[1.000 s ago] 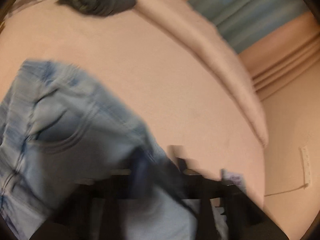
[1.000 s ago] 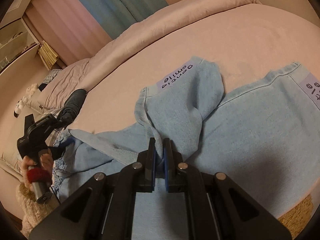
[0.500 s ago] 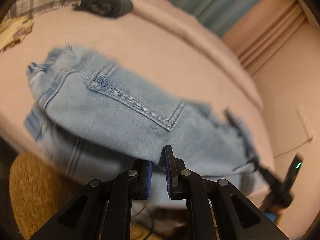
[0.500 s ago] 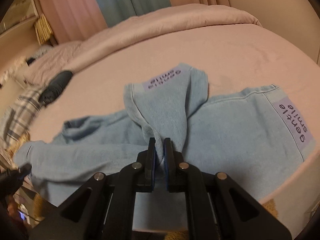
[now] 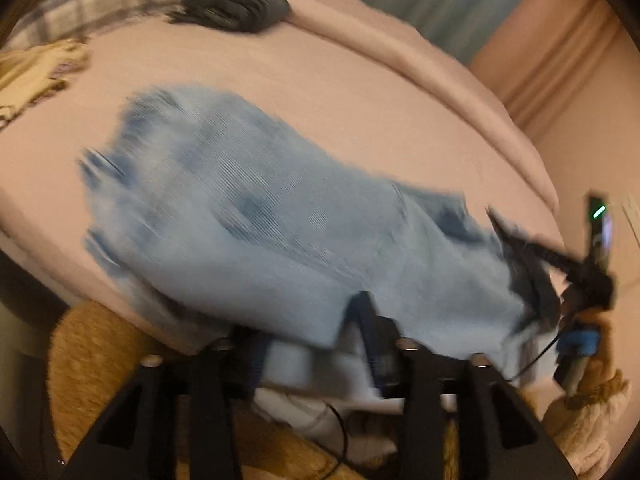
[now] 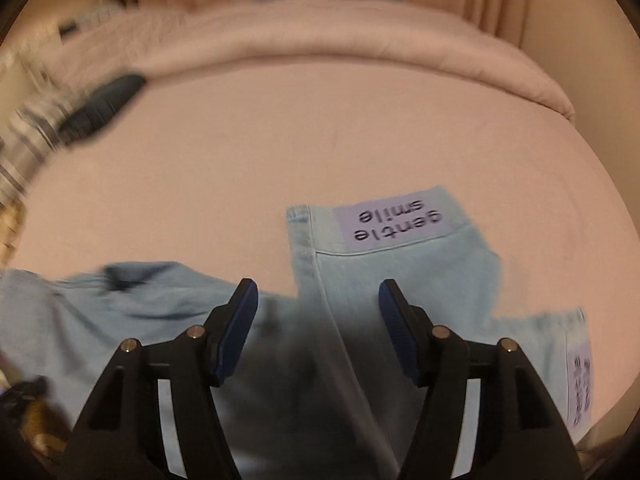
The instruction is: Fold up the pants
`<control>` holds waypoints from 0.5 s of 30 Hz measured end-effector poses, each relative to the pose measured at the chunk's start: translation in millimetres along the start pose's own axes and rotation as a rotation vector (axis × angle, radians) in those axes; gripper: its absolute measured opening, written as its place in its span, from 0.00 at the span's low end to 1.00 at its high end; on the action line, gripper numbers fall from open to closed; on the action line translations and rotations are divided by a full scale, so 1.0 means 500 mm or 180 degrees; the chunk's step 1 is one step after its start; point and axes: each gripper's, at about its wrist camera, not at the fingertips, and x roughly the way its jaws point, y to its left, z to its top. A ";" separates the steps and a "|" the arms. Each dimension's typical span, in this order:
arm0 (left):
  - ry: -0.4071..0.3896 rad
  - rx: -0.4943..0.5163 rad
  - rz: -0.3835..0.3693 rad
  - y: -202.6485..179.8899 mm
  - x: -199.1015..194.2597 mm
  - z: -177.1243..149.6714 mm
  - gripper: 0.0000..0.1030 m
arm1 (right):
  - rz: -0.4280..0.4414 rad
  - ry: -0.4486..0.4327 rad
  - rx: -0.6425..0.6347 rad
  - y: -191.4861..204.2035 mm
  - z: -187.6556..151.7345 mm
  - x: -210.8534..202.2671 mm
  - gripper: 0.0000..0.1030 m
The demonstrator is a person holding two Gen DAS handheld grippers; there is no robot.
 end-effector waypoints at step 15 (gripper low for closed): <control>-0.0488 -0.0287 -0.0107 0.076 -0.068 0.046 0.13 | 0.0837 -0.1139 0.0713 -0.132 0.155 -0.150 0.04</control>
